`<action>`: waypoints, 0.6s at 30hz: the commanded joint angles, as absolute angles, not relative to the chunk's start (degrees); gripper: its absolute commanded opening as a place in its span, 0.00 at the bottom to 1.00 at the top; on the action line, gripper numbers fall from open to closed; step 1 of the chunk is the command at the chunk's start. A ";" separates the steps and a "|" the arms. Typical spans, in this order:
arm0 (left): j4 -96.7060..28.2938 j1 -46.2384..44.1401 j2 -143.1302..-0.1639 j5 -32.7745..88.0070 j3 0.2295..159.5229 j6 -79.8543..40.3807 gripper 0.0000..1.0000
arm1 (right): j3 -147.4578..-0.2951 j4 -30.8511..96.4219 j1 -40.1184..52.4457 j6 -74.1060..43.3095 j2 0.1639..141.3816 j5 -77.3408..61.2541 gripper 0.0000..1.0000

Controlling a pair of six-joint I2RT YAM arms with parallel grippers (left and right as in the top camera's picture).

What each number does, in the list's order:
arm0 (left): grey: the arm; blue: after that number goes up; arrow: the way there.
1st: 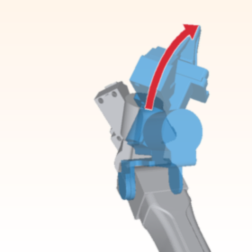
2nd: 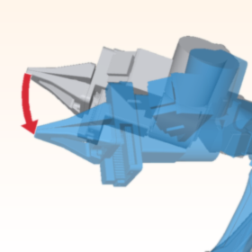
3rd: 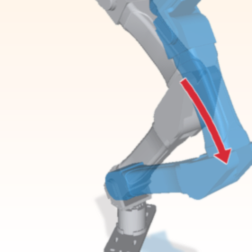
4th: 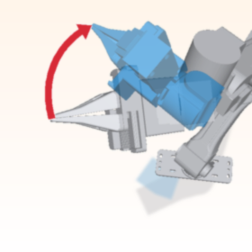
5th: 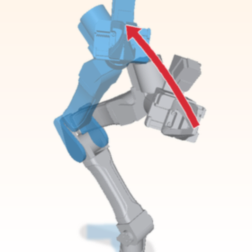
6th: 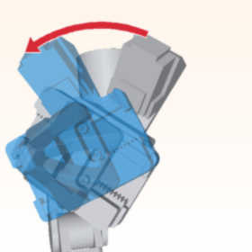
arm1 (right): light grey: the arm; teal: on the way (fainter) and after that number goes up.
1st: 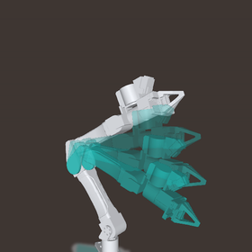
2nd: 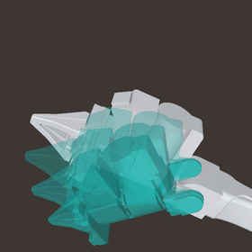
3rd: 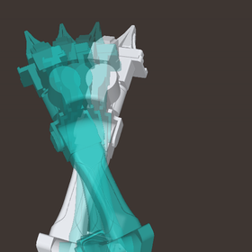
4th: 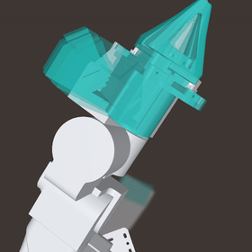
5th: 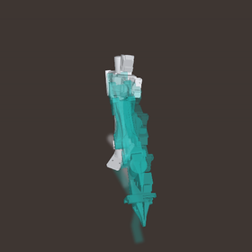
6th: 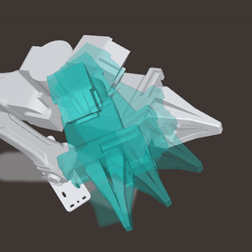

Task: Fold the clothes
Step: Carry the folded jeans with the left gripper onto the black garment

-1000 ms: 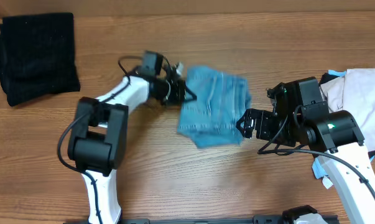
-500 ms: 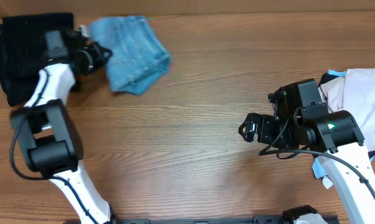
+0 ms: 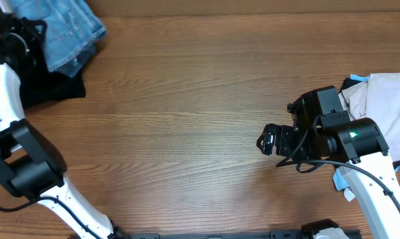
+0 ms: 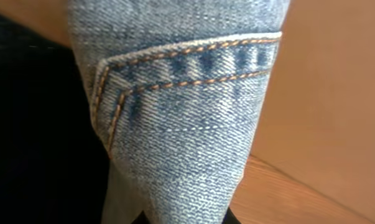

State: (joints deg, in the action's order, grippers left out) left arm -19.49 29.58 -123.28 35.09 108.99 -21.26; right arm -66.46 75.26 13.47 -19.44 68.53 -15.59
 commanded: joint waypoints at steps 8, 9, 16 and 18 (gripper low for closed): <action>-27.09 30.94 -126.89 15.68 111.37 -18.61 0.12 | -67.51 75.35 13.10 -19.09 68.49 -15.00 1.00; -27.20 31.20 -127.28 15.64 111.37 -18.61 0.13 | -67.51 75.37 13.10 -19.11 68.49 -15.03 1.00; -27.92 32.58 -128.77 14.02 111.39 -18.63 1.00 | -67.51 75.40 13.10 -19.09 68.49 -15.00 1.00; -28.23 32.88 -128.29 12.67 111.57 -18.63 1.00 | -67.51 75.55 13.10 -19.07 68.49 -15.00 1.00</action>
